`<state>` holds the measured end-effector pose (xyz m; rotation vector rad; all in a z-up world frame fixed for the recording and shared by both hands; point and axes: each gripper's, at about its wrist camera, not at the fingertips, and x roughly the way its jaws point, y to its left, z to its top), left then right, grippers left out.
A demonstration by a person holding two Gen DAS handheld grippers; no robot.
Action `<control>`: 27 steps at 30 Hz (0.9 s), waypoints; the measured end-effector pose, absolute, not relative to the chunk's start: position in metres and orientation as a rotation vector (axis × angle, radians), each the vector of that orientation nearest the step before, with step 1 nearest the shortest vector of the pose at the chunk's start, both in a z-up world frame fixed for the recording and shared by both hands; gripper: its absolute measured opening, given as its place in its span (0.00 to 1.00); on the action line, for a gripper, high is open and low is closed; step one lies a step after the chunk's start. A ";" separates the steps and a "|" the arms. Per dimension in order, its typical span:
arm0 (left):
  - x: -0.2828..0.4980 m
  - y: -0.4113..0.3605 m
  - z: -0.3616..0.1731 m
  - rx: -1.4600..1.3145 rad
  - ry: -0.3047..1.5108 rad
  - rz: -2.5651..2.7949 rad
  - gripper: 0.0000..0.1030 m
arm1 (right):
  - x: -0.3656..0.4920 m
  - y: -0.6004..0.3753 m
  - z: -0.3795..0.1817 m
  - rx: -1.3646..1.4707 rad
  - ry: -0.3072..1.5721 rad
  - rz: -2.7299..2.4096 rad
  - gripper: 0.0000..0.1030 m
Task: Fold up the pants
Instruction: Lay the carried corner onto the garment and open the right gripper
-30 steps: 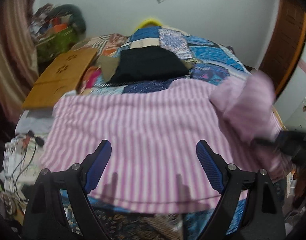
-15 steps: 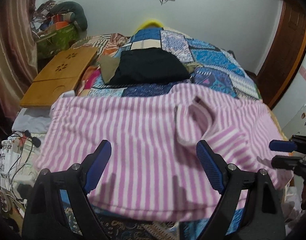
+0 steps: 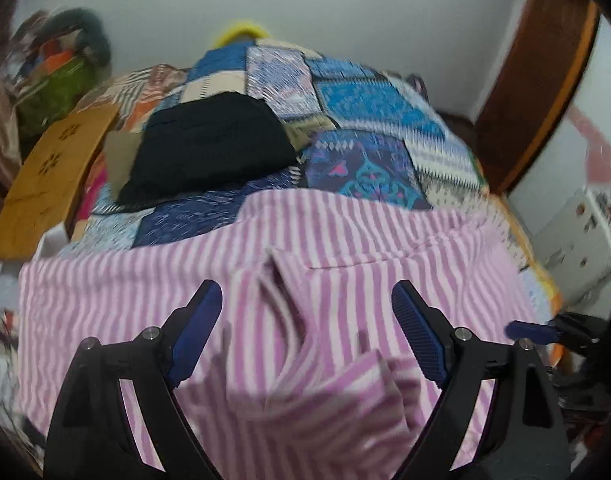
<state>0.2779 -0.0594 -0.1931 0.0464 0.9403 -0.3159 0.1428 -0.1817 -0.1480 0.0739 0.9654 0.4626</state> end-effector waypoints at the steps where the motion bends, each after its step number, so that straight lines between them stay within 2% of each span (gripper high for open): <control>1: 0.282 -0.062 -0.200 0.084 0.950 -0.288 0.85 | 0.141 -0.182 -0.150 0.082 0.965 0.465 0.40; 4: 0.292 -0.051 -0.228 0.193 0.998 -0.171 0.85 | 0.134 -0.188 -0.148 0.091 0.955 0.473 0.40; 7: 0.294 -0.018 -0.248 0.182 1.056 -0.116 0.86 | 0.130 -0.194 -0.147 0.096 0.952 0.476 0.40; 15: 0.268 0.033 -0.211 0.179 1.019 -0.022 0.85 | 0.119 -0.204 -0.149 0.102 0.943 0.456 0.40; 22: 0.236 -0.027 -0.163 0.090 0.922 -0.253 0.85 | 0.114 -0.171 -0.148 0.090 0.946 0.530 0.41; 23: 0.232 -0.037 -0.162 0.096 0.913 -0.269 0.88 | 0.113 -0.166 -0.149 0.080 0.946 0.534 0.42; 25: 0.229 -0.066 -0.164 0.120 0.900 -0.301 0.93 | 0.108 -0.156 -0.150 0.053 0.936 0.540 0.52; 27: 0.227 -0.088 -0.176 0.168 0.911 -0.303 0.93 | 0.103 -0.152 -0.148 0.037 0.927 0.545 0.52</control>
